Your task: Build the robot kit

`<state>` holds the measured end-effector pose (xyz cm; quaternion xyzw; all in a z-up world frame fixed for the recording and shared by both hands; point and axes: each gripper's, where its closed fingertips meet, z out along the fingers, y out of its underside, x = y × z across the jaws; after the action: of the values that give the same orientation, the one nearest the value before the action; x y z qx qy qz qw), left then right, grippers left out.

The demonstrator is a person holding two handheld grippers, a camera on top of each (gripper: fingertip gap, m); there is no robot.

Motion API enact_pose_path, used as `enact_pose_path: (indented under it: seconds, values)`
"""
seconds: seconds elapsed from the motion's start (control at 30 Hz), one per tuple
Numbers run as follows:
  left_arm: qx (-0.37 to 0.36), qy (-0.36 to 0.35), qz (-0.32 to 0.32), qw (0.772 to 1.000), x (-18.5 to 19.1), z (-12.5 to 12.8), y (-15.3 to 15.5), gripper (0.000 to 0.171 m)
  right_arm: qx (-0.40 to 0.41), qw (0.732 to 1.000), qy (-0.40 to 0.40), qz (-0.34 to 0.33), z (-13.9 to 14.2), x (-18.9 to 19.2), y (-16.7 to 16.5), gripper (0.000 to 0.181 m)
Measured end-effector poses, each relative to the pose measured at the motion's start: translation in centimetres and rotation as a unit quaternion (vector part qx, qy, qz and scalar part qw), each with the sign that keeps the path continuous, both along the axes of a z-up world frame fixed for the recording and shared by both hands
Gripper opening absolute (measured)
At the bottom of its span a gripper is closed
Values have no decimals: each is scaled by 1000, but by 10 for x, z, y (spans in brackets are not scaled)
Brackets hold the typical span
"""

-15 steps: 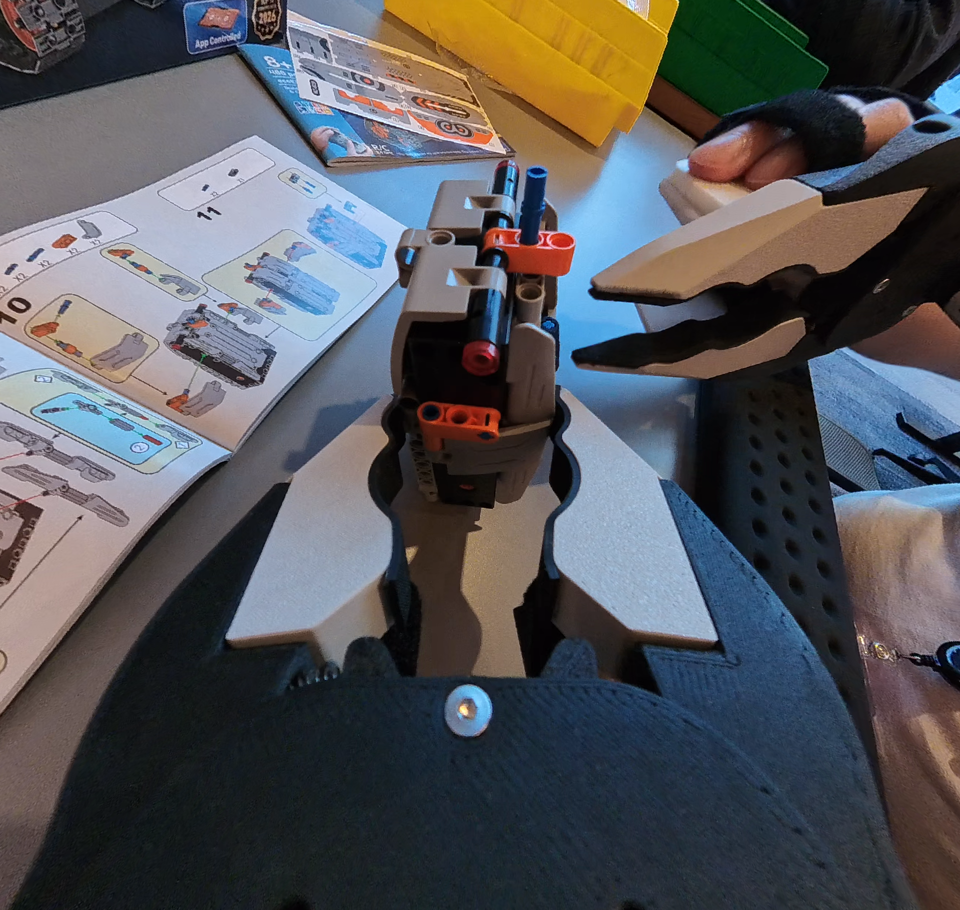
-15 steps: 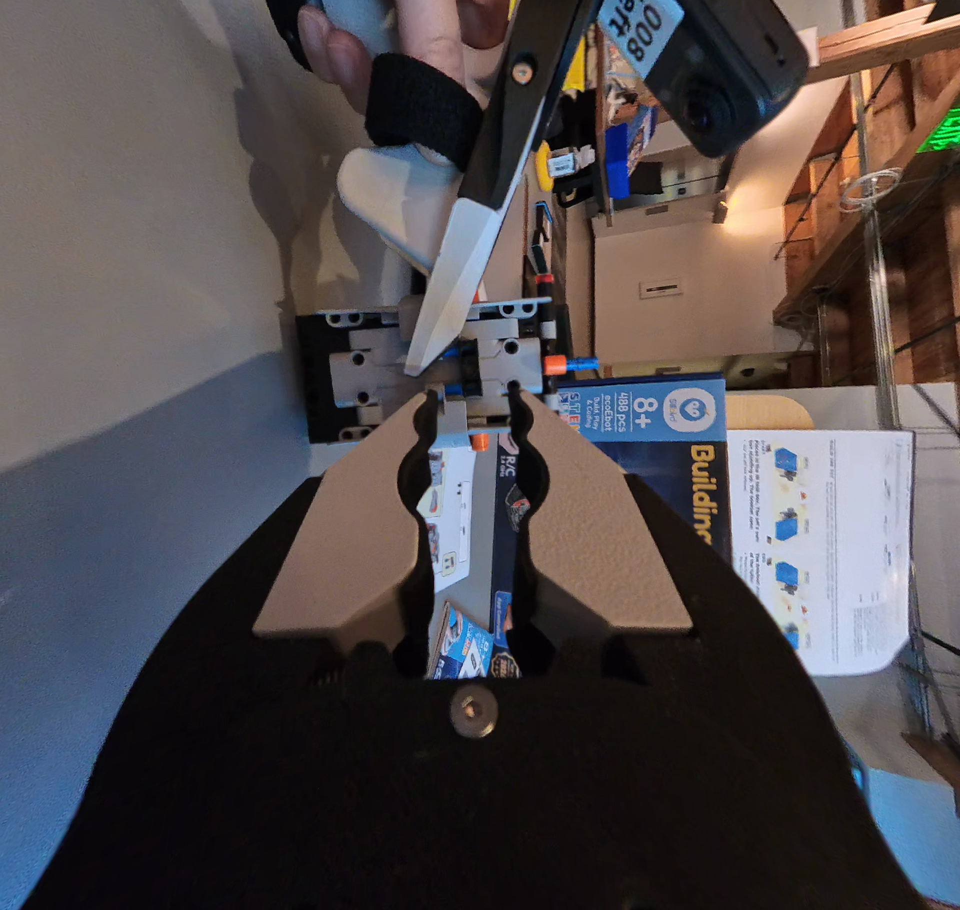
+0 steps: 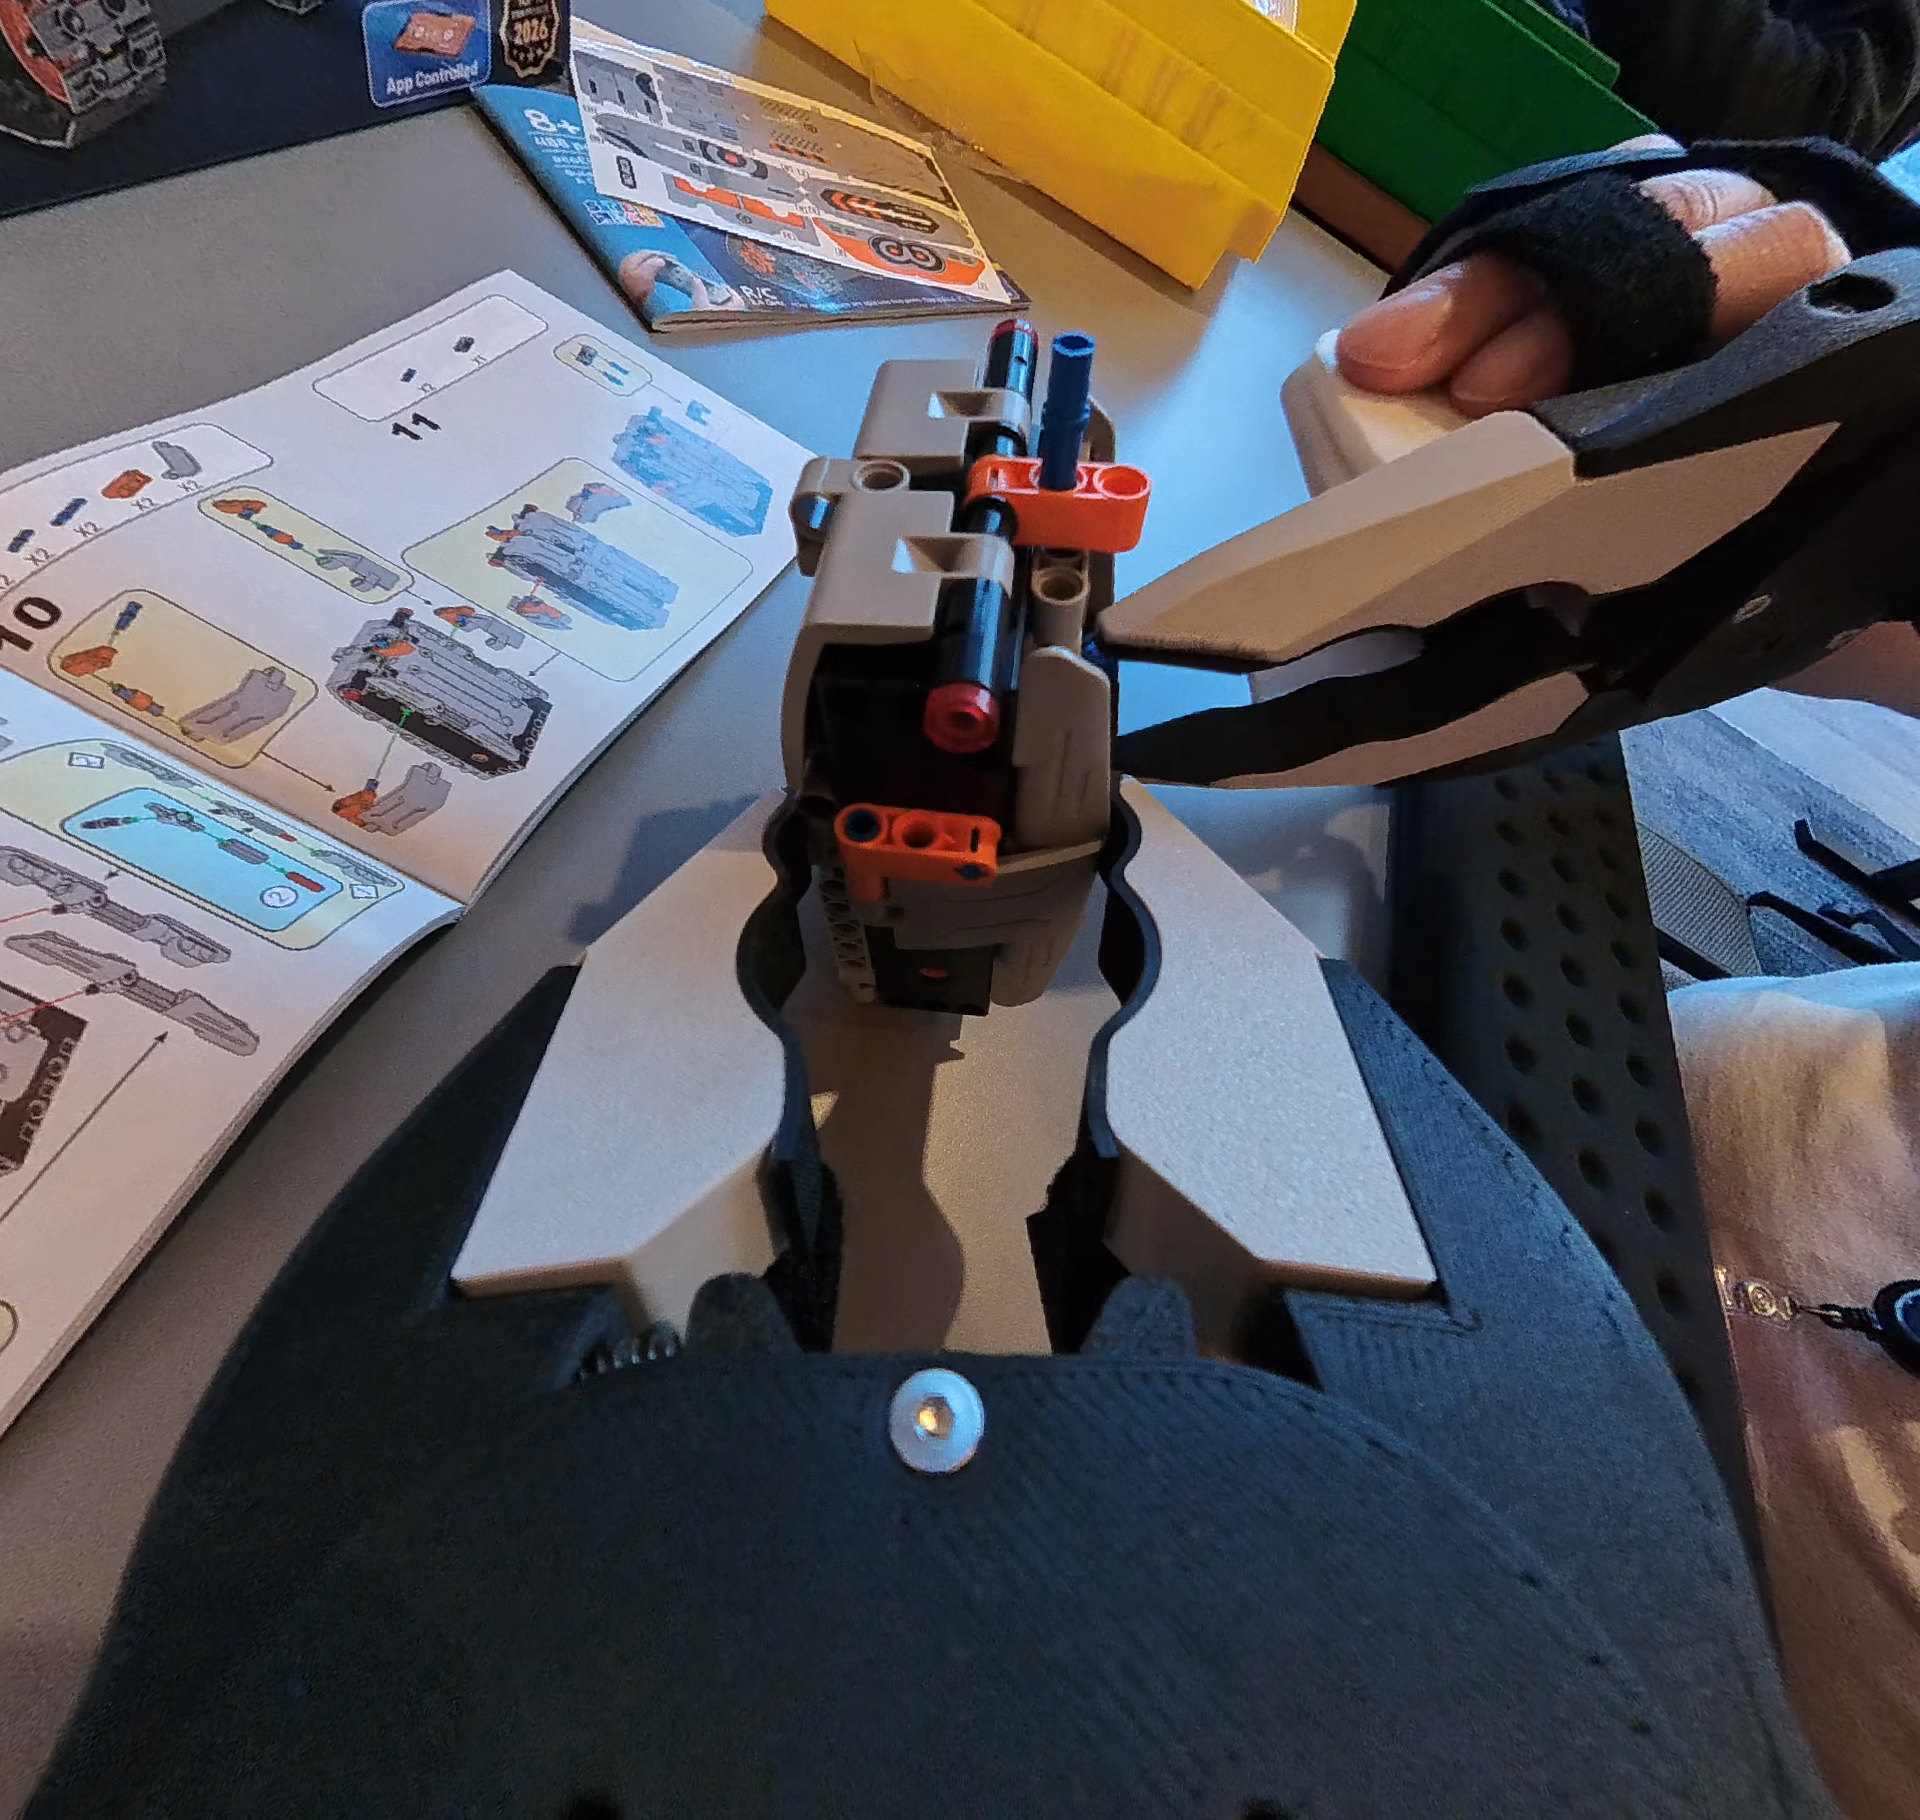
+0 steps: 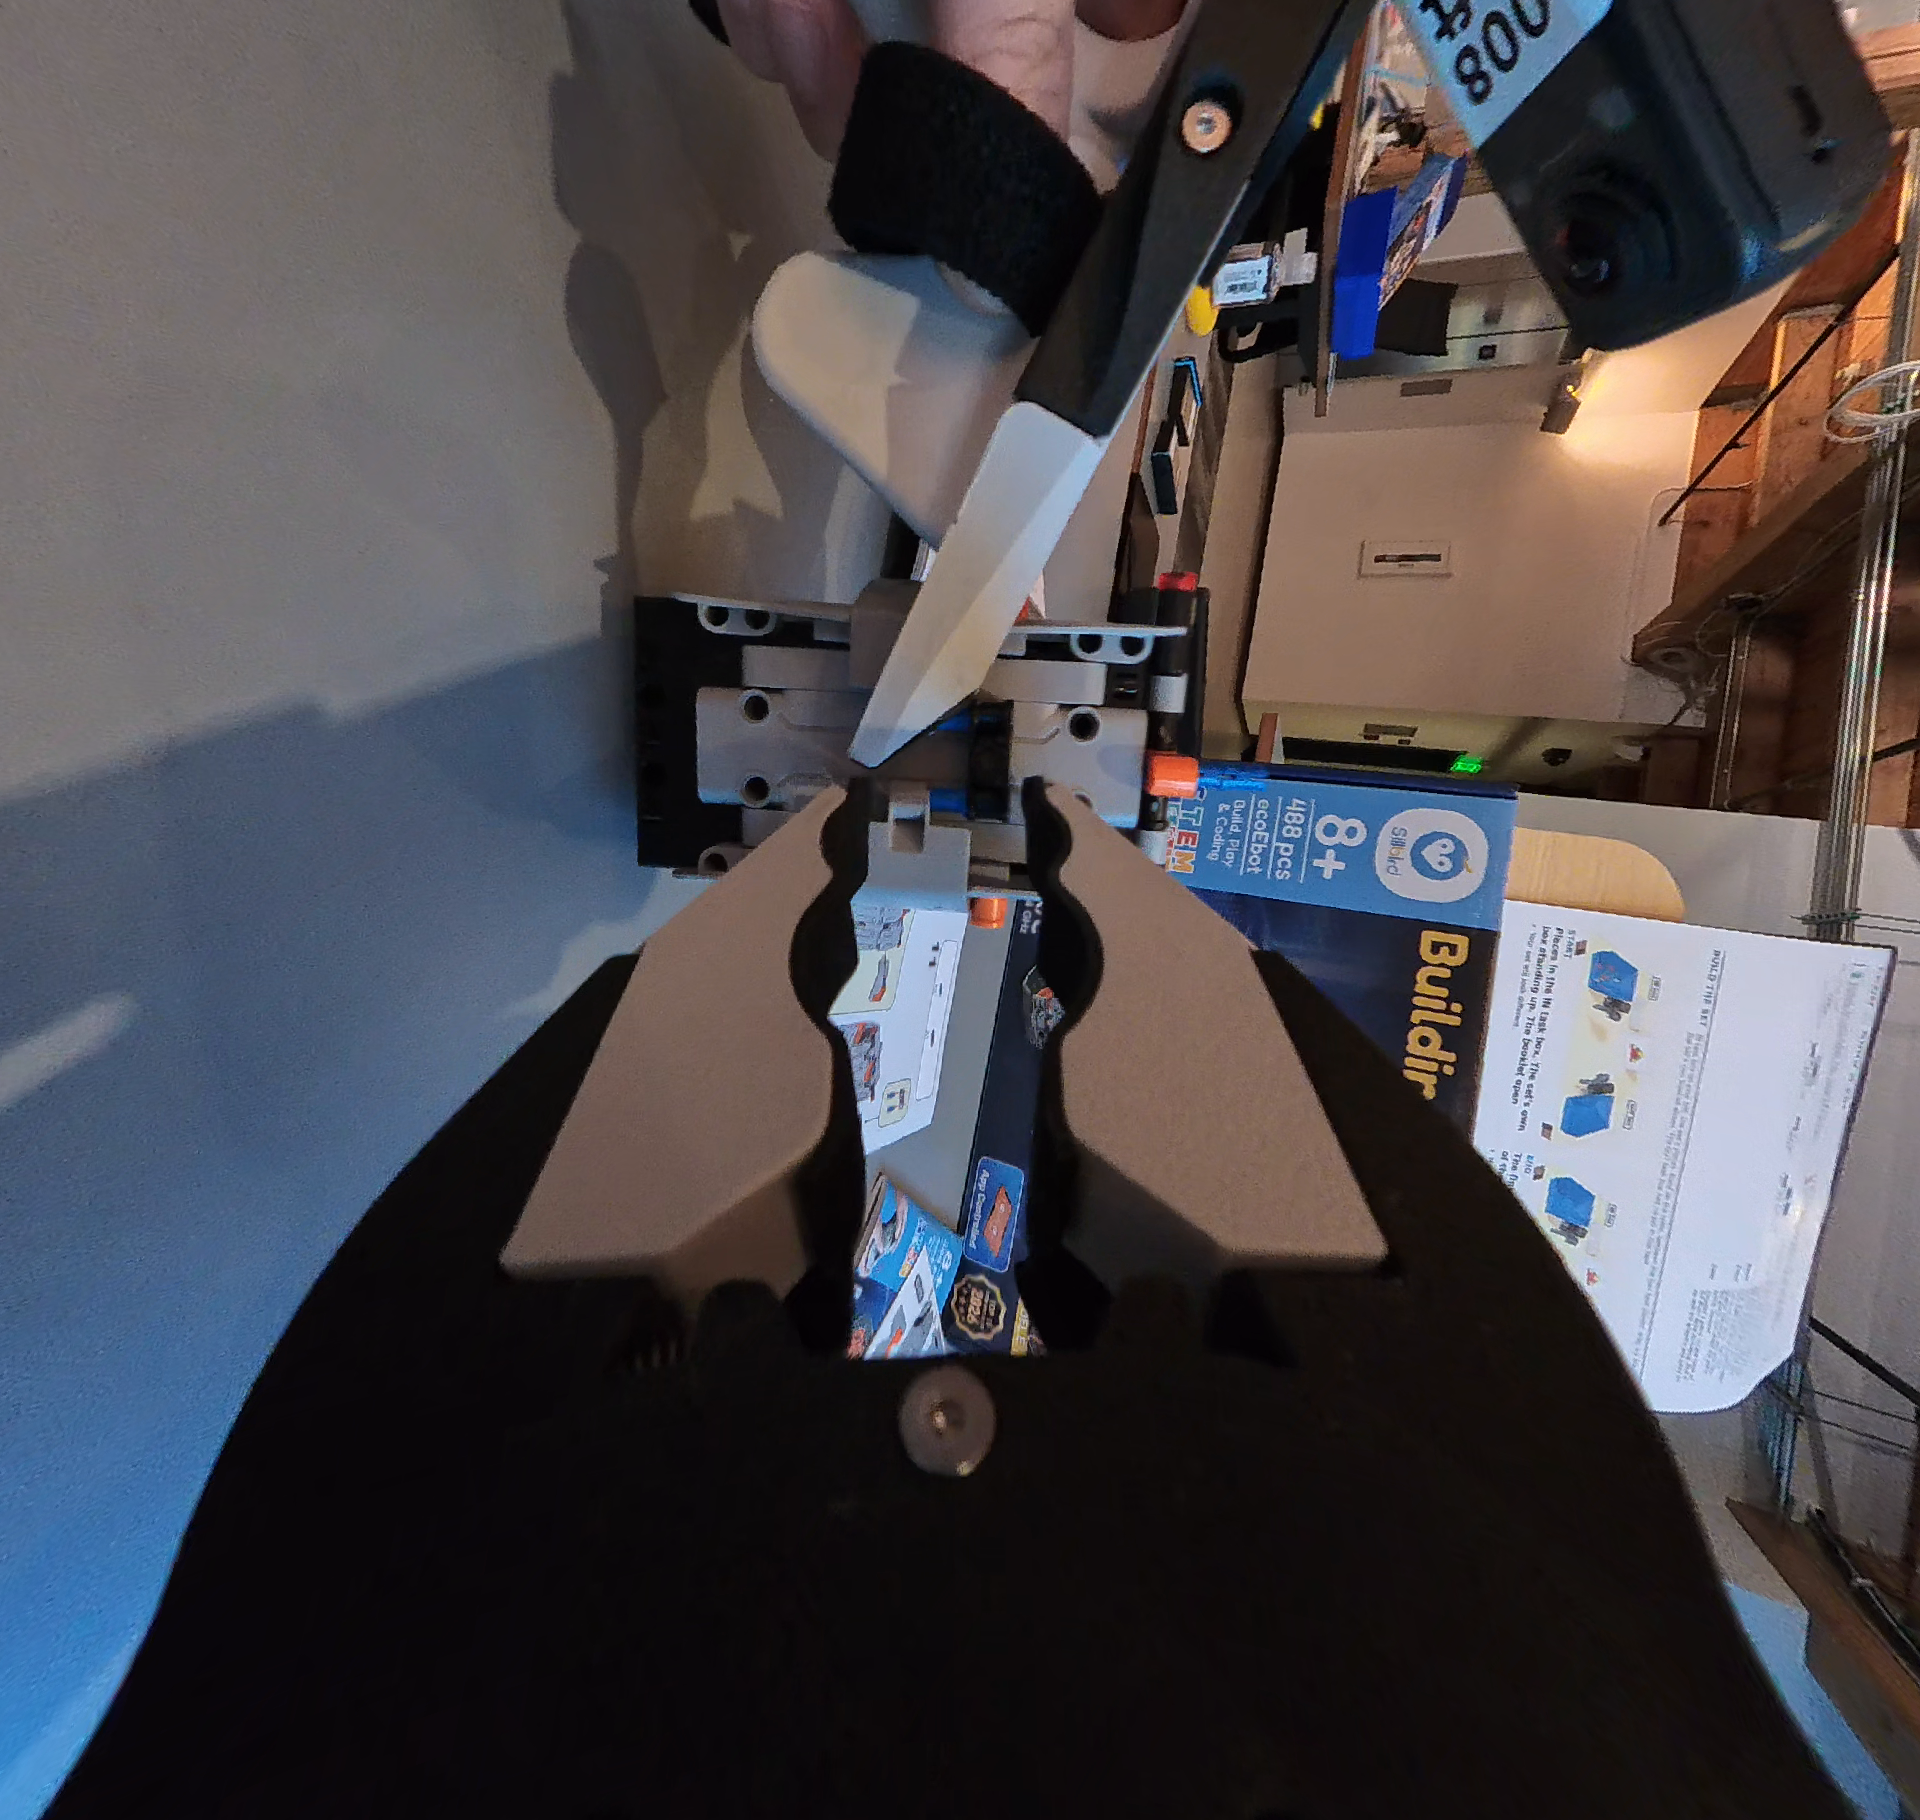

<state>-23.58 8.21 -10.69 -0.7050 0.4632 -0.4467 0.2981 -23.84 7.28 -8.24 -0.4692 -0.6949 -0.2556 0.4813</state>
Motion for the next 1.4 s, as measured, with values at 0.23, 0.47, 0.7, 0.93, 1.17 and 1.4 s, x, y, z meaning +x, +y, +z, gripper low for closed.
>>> enact_pose_path:
  seconds: [0.23,0.47,0.7,0.93,1.17,1.4]
  values:
    - [2,1,0,1000,0,0,0,55,7,1000,-12,-6,-1,1,2,23]
    - [2,2,0,1000,0,0,0,55,13,1000,-26,-8,-1,1,3,23]
    - [-1,1,2,1000,0,0,0,55,15,999,-25,-15,-2,2,3,22]
    - [-2,2,2,1000,0,0,0,55,37,999,-26,-20,-2,2,3,22]
    - [7,6,5,1000,-1,-1,1,55,33,998,-41,-16,-2,1,4,22]
    - [9,8,6,1000,-1,-1,1,54,34,999,-41,-12,-3,0,5,23]
